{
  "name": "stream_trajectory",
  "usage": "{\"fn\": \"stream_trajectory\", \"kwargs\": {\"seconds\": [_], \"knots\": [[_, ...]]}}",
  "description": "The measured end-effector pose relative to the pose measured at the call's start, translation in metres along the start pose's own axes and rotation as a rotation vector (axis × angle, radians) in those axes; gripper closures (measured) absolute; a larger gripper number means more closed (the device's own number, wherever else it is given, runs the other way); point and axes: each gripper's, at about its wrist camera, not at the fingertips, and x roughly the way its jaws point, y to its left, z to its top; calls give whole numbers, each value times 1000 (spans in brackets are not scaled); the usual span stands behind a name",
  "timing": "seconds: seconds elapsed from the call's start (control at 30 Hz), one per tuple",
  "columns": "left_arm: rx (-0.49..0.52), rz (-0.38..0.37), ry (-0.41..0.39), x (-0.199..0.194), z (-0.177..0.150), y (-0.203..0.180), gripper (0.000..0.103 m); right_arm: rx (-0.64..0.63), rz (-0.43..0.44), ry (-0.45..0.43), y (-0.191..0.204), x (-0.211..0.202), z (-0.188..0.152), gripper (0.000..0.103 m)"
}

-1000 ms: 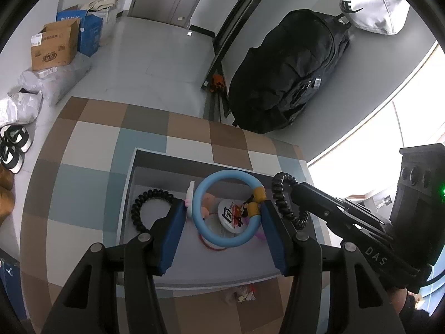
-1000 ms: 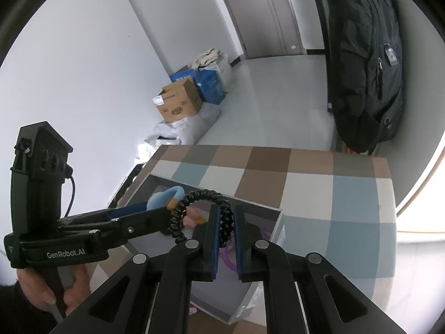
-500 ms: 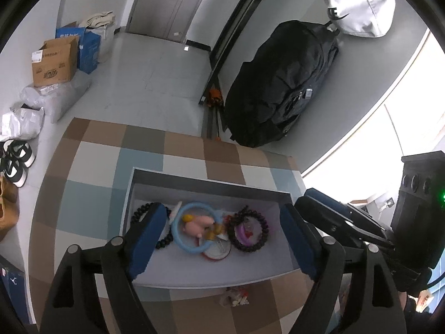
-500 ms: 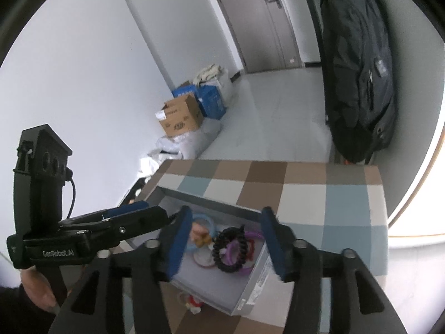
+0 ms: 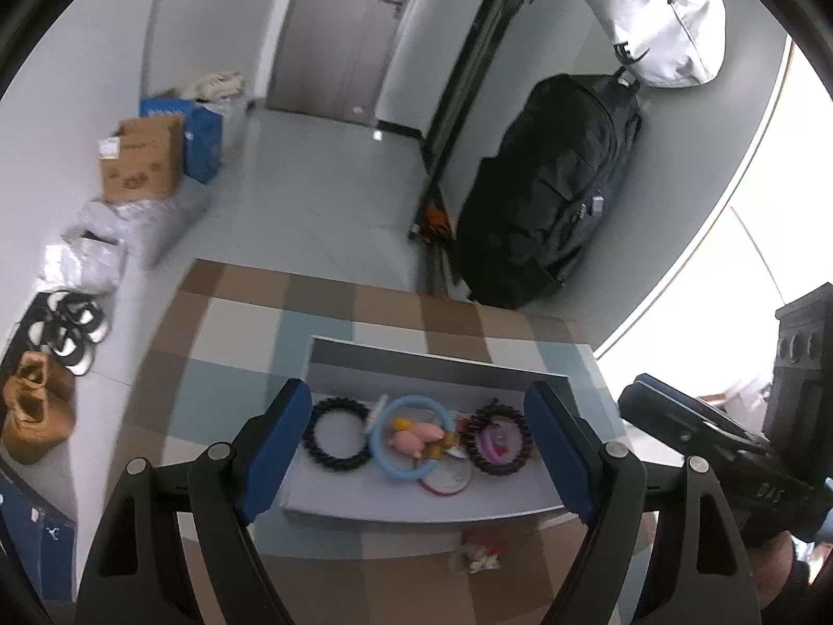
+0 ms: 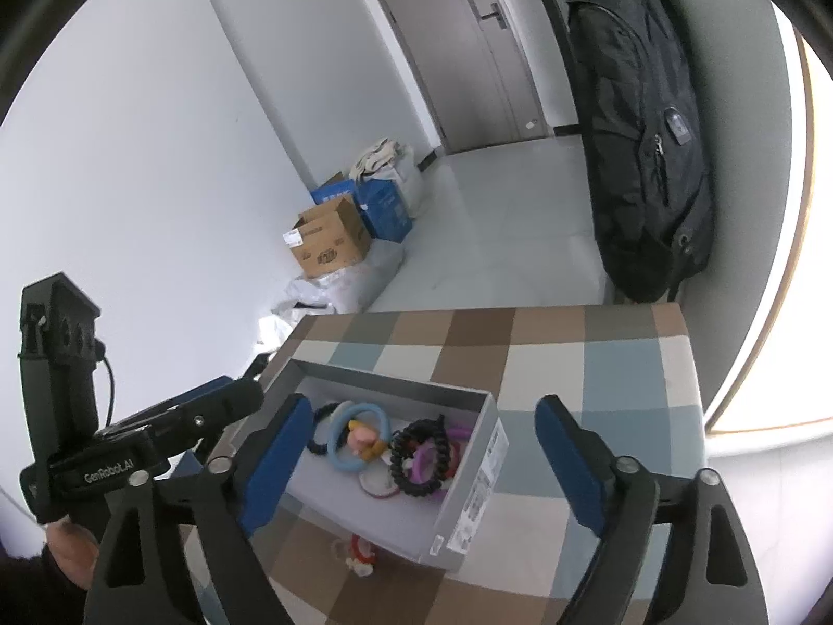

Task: Organize jewelry
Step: 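Withdraw both grippers from the box toward the small red-and-white charms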

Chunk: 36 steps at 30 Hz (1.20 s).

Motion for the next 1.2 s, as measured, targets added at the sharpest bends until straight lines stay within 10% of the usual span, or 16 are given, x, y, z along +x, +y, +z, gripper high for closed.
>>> {"fn": "stream_trajectory", "kwargs": {"seconds": [0.93,1.2], "knots": [[-88,37,97,-36,-58,5,22,-51,36,56,24,-32,-71,0],[-99,79,117,-34,-60,16,22,-83,42,178,35,-6,-88,17]]}}
